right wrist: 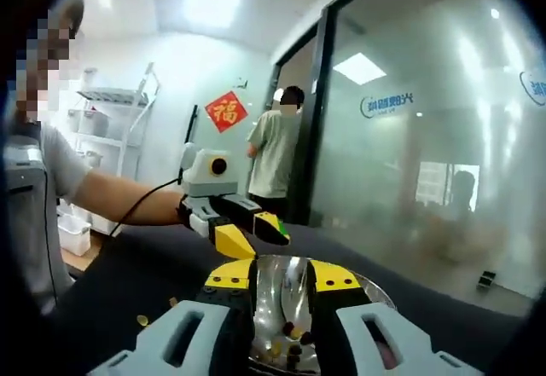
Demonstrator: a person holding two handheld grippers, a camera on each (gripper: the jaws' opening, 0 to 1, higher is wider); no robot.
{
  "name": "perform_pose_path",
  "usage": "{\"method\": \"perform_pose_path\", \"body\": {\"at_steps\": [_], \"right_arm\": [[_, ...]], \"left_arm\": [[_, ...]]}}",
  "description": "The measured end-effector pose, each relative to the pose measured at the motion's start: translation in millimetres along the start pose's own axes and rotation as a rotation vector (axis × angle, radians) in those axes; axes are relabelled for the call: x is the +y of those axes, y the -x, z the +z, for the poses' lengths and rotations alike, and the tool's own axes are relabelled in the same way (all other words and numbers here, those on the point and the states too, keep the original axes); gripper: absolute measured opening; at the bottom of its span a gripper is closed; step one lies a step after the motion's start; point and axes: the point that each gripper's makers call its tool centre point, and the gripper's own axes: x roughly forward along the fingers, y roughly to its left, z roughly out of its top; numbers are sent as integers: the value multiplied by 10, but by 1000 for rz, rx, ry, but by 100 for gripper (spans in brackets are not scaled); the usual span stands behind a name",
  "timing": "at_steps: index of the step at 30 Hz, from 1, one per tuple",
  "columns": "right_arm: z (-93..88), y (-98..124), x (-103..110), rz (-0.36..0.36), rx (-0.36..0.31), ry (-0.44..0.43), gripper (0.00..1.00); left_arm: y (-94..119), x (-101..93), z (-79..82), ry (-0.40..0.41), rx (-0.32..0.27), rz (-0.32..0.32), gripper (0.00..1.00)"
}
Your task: Pick candy and put bowl
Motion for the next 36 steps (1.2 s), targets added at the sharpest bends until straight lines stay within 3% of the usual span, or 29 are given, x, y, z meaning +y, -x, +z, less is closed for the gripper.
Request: {"method": "perform_pose_path", "body": {"at_steps": [5,9,13,15,17,18,19,21,22,23,24,28,36], "right_arm": [[-70,126,92,27,22,-9,19],[-363,563,481,127,71,0,19],[-861,1137,824,195,186,-64,19],[-1164,1385,962,225,279,-125,19],[-1382,1511,983,205,349,-123,18],[-1231,1455,965,195,280,-119,17],[-1211,1444,970,200,286,-124,17],[-1233,1346,1032,222,301,-159,17],[-1357,1341,1056,231,369,-126,17],[-1217,1278,1030,239,292,-92,18],[-1260,1264,1039,232,330,-134,18],[-1244,1087,1043,252,327,-140,17],[-1244,666,1059,279,324,-111,17]], "left_arm": [[107,-83,11,9,-6,-24,18],[609,-478,-180,-26,-10,-125,20],[1192,-818,-651,-19,91,-206,24],[1398,-862,-983,-35,193,-203,24],[1493,-858,-1242,-23,274,-193,22],[1483,-860,-1289,-25,280,-196,21],[1423,-891,-1228,18,246,-193,21],[1307,-923,-1228,15,254,-201,20],[1277,-954,-1301,-31,289,-221,20],[1212,-970,-1232,4,244,-221,19],[1176,-952,-1256,-8,262,-221,19],[1017,-868,-1266,1,257,-211,20],[836,-886,-1271,-6,259,-244,18]]}}
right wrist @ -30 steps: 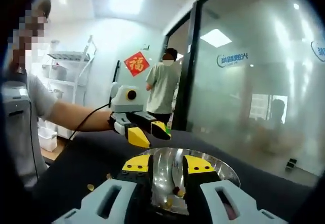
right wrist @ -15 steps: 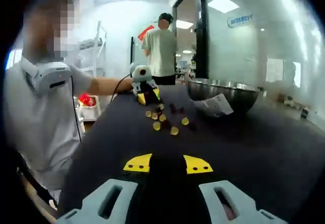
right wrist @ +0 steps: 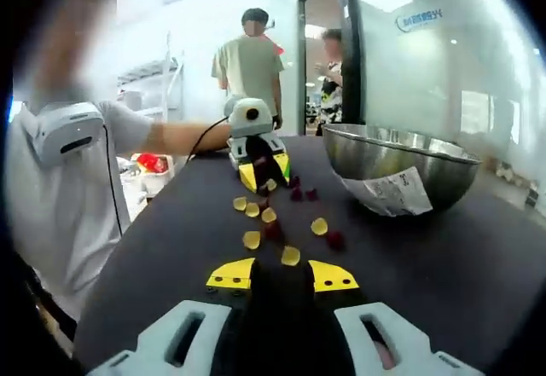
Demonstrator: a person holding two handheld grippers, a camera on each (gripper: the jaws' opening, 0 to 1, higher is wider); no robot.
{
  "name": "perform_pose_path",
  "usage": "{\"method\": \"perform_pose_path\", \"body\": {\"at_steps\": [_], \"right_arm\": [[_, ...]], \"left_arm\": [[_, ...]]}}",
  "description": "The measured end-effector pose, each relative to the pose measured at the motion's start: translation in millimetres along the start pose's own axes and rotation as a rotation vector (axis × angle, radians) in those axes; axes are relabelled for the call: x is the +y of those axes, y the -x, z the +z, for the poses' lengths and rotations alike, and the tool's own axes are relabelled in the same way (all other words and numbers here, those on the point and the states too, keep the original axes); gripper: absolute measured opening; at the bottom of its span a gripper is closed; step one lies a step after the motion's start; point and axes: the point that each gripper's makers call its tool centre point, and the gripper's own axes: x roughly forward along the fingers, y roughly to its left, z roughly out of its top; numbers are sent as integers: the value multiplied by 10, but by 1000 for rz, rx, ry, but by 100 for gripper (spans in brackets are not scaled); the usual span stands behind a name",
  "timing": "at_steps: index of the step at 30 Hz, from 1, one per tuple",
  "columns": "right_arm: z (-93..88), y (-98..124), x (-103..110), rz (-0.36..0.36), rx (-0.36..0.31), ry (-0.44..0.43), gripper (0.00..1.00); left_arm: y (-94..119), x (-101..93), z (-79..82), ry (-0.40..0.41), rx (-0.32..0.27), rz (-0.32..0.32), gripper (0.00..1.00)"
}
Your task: Pick candy and put bowl
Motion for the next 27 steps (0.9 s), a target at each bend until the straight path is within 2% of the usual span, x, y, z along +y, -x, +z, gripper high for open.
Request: {"method": "perform_pose_path", "body": {"at_steps": [3,5,16,18,19,20,22,23,26,27], "right_arm": [[3,-25,-26,-6,-3,5,9],[-3,-6,-33,-6,-5,0,5],[-7,-1,-20,-25,-12,22,5],[12,55,-45,-48,-10,42,5],[67,107,-42,-48,-30,37,5],[174,160,-39,-48,-76,26,5],[388,282,-82,-65,-129,60,5],[513,336,-128,-81,-151,80,5],[927,456,-339,-103,-197,124,4],[1055,475,-445,-113,-212,117,4]], "left_arm": [[-5,-18,-7,7,11,-13,14],[-26,-34,-22,-2,23,-13,2],[-6,-49,18,-46,12,-19,2],[27,-50,36,-57,15,-16,2],[54,-49,74,-60,13,-11,2],[84,-50,186,-57,-31,-5,2],[153,-16,426,-103,-81,5,2],[179,50,637,-103,-124,19,2],[183,333,1134,-124,-223,61,2],[156,489,1246,-91,-249,82,2]]}}
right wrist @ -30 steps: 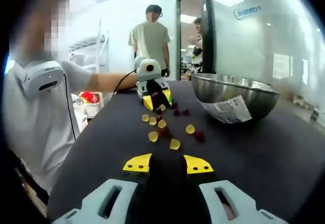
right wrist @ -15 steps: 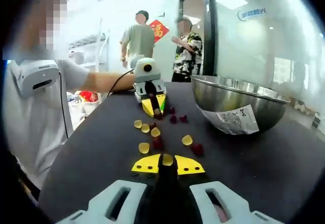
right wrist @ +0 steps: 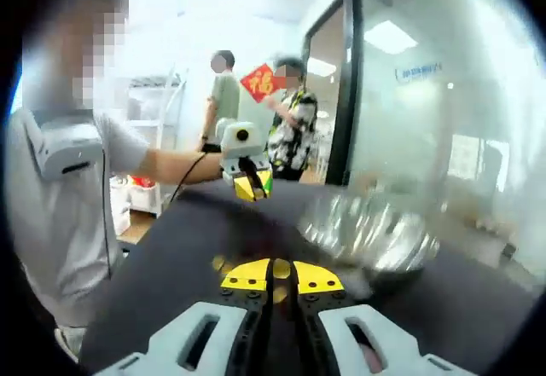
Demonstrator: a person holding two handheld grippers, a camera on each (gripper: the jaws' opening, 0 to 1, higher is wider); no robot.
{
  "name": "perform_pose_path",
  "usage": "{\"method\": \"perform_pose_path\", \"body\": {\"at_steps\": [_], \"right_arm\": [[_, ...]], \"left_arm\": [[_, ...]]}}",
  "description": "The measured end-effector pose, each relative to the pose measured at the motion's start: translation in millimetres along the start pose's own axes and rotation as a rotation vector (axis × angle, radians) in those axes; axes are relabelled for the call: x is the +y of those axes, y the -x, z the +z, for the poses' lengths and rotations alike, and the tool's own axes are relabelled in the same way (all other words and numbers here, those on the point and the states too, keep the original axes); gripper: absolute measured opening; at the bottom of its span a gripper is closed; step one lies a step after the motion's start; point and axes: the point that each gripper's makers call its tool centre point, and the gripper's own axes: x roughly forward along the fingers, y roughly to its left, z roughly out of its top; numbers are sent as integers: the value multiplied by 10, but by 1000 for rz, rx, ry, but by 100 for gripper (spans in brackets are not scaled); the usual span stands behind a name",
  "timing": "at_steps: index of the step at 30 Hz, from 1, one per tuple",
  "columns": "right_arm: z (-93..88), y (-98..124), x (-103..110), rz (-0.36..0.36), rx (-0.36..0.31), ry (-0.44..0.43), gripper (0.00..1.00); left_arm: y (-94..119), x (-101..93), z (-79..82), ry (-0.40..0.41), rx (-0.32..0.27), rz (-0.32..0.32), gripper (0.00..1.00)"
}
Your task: Pick candy and put bowl
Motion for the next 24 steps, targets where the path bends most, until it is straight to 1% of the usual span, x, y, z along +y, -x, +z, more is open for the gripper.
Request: {"method": "perform_pose_path", "body": {"at_steps": [1,2,4,6,7,9,12,18,20,21,22,23,24], "right_arm": [[79,-37,-145,-20,-3,-3,4],[133,-81,-289,-47,0,3,5],[208,-186,-461,-56,7,-1,5],[255,-267,-552,-64,-1,-3,5],[262,-297,-582,-61,-3,-6,5],[240,-343,-597,-53,-3,-4,5],[193,-374,-623,-42,3,-11,5],[153,-421,-654,-38,8,-19,5],[144,-448,-666,-45,14,26,5],[139,-456,-699,-60,16,31,6],[151,-459,-706,-61,5,23,13],[187,-471,-703,-53,-18,23,24],[233,-488,-668,-33,-48,8,35]], "left_arm": [[-82,161,49,66,-18,26,2],[-163,262,64,101,-16,26,2],[-297,388,90,77,-10,37,2],[-378,442,100,74,-9,35,2],[-412,430,97,79,-10,29,2],[-455,436,58,52,13,22,2],[-456,467,29,59,19,14,2],[-437,557,-21,63,26,27,2],[-436,565,-28,66,21,28,2],[-439,559,-37,69,21,29,3],[-450,565,-69,83,24,33,6],[-467,567,-92,85,29,36,16],[-477,569,-111,81,33,39,30]]}}
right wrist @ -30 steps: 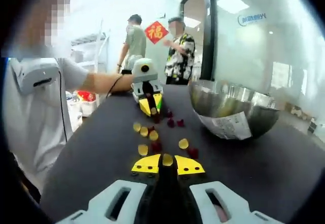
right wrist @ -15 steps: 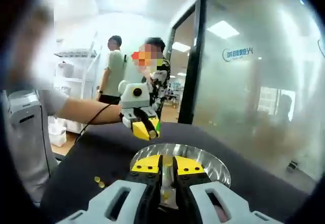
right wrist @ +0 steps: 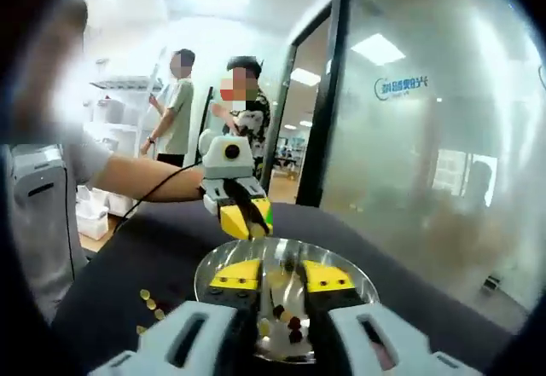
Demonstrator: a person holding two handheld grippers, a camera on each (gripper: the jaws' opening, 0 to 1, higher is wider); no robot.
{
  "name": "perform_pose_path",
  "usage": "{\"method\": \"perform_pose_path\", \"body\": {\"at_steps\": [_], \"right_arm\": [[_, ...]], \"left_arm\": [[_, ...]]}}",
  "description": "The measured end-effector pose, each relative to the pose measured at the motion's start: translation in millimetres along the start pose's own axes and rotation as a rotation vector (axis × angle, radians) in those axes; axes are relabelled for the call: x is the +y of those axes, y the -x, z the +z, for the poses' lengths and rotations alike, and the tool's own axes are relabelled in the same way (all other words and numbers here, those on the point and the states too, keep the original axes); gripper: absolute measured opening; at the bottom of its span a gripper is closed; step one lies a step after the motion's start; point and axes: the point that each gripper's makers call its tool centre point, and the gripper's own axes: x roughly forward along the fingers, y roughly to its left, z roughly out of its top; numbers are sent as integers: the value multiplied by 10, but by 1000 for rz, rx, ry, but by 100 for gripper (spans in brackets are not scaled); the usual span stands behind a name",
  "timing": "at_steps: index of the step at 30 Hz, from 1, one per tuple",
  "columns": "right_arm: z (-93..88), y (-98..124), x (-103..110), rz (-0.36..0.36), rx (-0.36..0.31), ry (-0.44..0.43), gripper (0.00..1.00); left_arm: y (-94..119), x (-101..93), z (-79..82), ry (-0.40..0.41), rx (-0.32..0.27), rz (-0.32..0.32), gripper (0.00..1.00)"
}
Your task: Pick candy and put bowl
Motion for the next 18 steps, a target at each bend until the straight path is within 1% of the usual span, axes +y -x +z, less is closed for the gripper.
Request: {"method": "perform_pose_path", "body": {"at_steps": [1,2,3,4,5,6,7,8,11,13,14,15,16,17,18], "right_arm": [[10,1,49,25,-8,-16,36],[-5,2,46,14,5,-5,30],[-54,10,17,-12,41,25,23],[-52,-1,33,-8,39,21,23],[-50,3,51,3,35,12,24],[-33,4,122,35,22,-11,25],[-37,16,137,39,26,-7,25],[-42,27,172,51,29,-7,25],[-73,74,254,69,41,-8,24],[-114,168,329,75,46,-6,24],[-155,251,408,89,51,-6,24],[-201,362,513,116,44,-16,24],[-266,484,637,147,35,-35,24],[-346,575,717,163,42,-51,24],[-554,742,839,175,71,-79,24]], "left_arm": [[4,-9,9,-3,-11,-10,42],[13,-13,29,8,-23,-16,40],[27,-9,43,11,-27,-12,30],[31,3,58,10,-32,-4,18],[35,16,70,10,-34,2,18],[44,33,88,9,-38,7,20],[58,33,117,18,-51,4,22],[73,26,131,21,-55,4,22],[129,-36,133,13,-56,-6,21],[235,-133,102,-15,-44,-11,20],[293,-176,93,-31,-42,-10,20],[409,-227,87,-64,-53,10,20],[543,-333,56,-103,-69,12,20],[686,-485,-30,-121,-70,-10,20],[856,-638,-272,-103,-16,-37,20]]}}
